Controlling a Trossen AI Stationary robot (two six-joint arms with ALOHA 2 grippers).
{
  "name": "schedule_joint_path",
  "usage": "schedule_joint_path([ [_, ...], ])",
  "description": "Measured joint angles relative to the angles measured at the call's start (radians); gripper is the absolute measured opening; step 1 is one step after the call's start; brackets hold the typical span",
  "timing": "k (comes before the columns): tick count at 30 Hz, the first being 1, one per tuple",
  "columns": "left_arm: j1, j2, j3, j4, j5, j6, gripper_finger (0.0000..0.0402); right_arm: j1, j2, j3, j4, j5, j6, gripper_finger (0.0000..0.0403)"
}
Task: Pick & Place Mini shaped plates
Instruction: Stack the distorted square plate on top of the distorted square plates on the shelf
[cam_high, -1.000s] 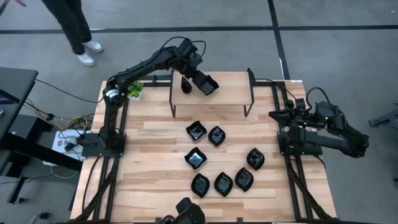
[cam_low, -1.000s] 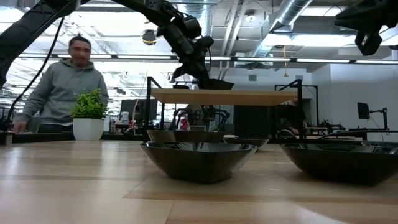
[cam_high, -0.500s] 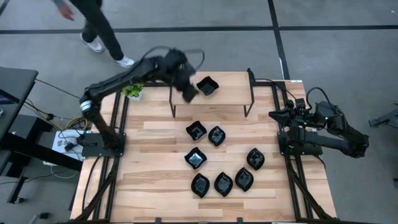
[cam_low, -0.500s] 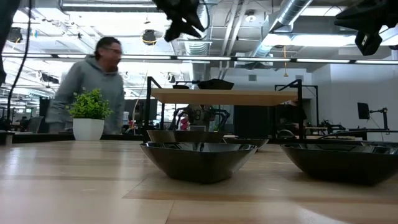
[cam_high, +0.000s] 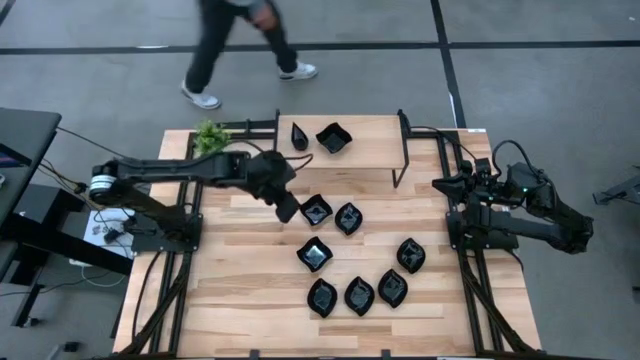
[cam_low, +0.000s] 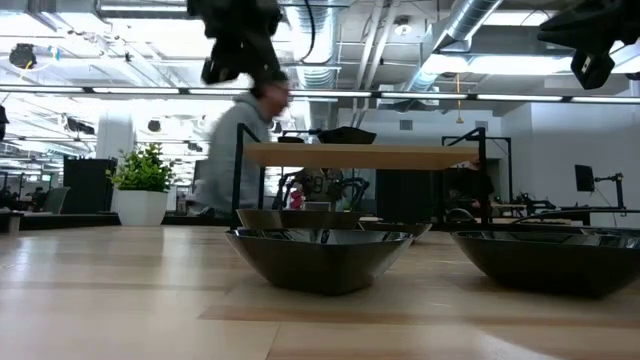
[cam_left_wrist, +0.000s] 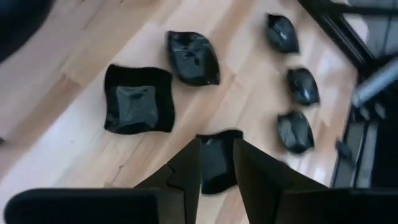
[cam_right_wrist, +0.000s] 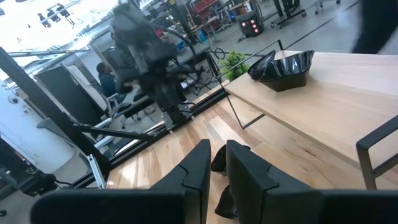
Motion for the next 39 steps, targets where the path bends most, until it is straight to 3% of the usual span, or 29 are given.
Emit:
schedule_joint_path([
  [5,0.031,0.034,-0.111,0.137,-0.008,-0.125,0.0095,0.000,0.000,0.000,0.000,0.000,0.000,0.0048],
  [11,0.041,0.141,-0.130,0.227,-0.005,0.017,0.0103,0.000,0.000,0.000,0.001,0.000,0.002,0.0048],
  [20,0.057,0.290,-0.129,0.268,0.003,0.048,0.0148,0.000,0.000,0.000,0.001,0.000,0.002,0.0048],
  [26,0.084,0.313,-0.129,0.300,-0.058,0.080,0.0163,0.000,0.000,0.000,0.001,0.003,0.002,0.0048],
  [39,0.122,0.360,-0.128,0.299,-0.053,0.109,0.0163,0.000,0.000,0.000,0.001,0.003,0.018,0.0048],
])
